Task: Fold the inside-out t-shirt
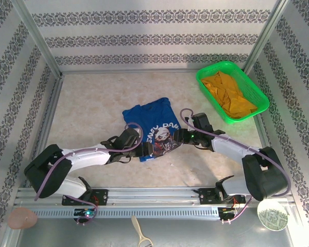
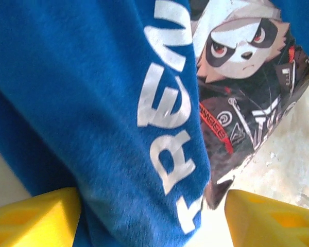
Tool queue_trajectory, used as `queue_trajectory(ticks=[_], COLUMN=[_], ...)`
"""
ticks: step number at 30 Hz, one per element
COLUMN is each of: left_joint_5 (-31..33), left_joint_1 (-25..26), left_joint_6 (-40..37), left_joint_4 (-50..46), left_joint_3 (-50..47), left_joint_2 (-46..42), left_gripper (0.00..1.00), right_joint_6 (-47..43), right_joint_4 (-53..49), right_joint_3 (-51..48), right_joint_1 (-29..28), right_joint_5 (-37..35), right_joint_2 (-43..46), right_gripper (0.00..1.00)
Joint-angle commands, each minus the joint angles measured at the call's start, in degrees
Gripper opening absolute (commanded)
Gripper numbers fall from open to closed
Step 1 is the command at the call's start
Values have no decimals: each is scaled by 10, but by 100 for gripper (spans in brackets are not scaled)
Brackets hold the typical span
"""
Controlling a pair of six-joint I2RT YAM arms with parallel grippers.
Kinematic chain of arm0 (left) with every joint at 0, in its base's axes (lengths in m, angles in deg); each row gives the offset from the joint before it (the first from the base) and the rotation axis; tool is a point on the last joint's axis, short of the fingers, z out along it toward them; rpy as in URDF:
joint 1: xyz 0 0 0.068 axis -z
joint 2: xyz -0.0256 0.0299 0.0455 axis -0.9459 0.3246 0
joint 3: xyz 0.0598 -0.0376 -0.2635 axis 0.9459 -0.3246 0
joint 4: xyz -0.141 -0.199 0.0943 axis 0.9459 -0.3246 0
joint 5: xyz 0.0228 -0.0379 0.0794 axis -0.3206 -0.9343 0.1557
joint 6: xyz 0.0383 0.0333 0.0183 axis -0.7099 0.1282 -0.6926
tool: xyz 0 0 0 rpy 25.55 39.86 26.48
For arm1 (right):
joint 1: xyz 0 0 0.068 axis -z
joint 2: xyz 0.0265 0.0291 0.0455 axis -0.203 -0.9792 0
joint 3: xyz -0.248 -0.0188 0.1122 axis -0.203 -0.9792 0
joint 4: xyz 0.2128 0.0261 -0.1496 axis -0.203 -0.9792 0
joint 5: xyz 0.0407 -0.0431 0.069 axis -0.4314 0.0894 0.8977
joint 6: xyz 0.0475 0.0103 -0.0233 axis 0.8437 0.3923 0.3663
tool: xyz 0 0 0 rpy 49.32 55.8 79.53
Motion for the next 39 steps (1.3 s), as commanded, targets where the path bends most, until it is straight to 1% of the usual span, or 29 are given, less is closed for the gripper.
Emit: queue_trajectory(ticks=[1, 2, 3, 4, 5, 6, 8, 9, 12, 16, 18, 19, 20, 21, 22, 23, 25, 27, 28, 30, 32, 34, 36, 39], left_joint_5=[25, 27, 29, 31, 30, 27, 21, 19, 8, -18, -38, -45, -47, -50, -52, -50, -42, -38, -40, -57, -78, -98, -126, -147], left_joint_1=[8, 8, 7, 5, 0, -7, -20, -28, -54, -97, -117, -124, -129, -132, -134, -136, -144, -160, -173, -202, -226, -247, -268, -288], left_joint_6=[16, 17, 19, 18, 18, 19, 16, 10, -8, -22, -20, -20, -20, -20, -19, -20, -27, -39, -47, -65, -88, -113, -135, -160], left_joint_4=[69, 76, 83, 86, 86, 86, 80, 70, 36, -1, -11, -21, -32, -46, -61, -80, -104, -126, -133, -133, -126, -118, -109, -112], left_joint_3=[-10, -13, -20, -25, -29, -33, -42, -44, -50, -65, -77, -82, -85, -87, -87, -84, -77, -59, -43, -11, 32, 85, 143, 237], left_joint_2=[17, 19, 19, 17, 15, 10, -6, -16, -49, -93, -107, -115, -123, -131, -141, -152, -175, -191, -189, -166, -117, -55, 21, 126], left_gripper=[65, 57, 47, 33, 21, 12, 3, 0, 0, 0, 0, 0, 11, 29, 51, 61, 70, 74, 75, 75, 76, 76, 76, 75], right_joint_6=[4, 8, 13, 20, 29, 40, 64, 79, 126, 199, 219, 223, 221, 217, 211, 205, 183, 147, 124, 83, 46, 18, -2, -7], right_joint_4=[24, 24, 21, 21, 19, 15, 8, 7, 6, 2, 2, 0, -9, -17, -30, -45, -73, -100, -107, -109, -97, -88, -82, -72], right_joint_3=[-13, -15, -18, -25, -35, -45, -66, -79, -118, -180, -196, -199, -196, -192, -185, -175, -150, -105, -81, -42, 2, 46, 92, 163], right_joint_1=[9, 10, 11, 14, 16, 18, 20, 19, 4, -42, -52, -52, -48, -44, -39, -32, -16, 2, 11, 25, 36, 42, 46, 48], right_joint_5=[-15, -20, -26, -33, -40, -51, -60, -61, -77, -118, -131, -133, -134, -133, -131, -132, -133, -135, -132, -120, -102, -93, -81, -66], right_joint_2=[-14, -17, -18, -15, -8, 2, 22, 35, 72, 128, 147, 154, 162, 171, 184, 199, 223, 227, 218, 187, 136, 76, 14, -72], right_gripper=[37, 28, 15, 3, 0, 0, 0, 0, 0, 0, 0, 2, 15, 24, 29, 31, 32, 35, 37, 44, 54, 58, 60, 61])
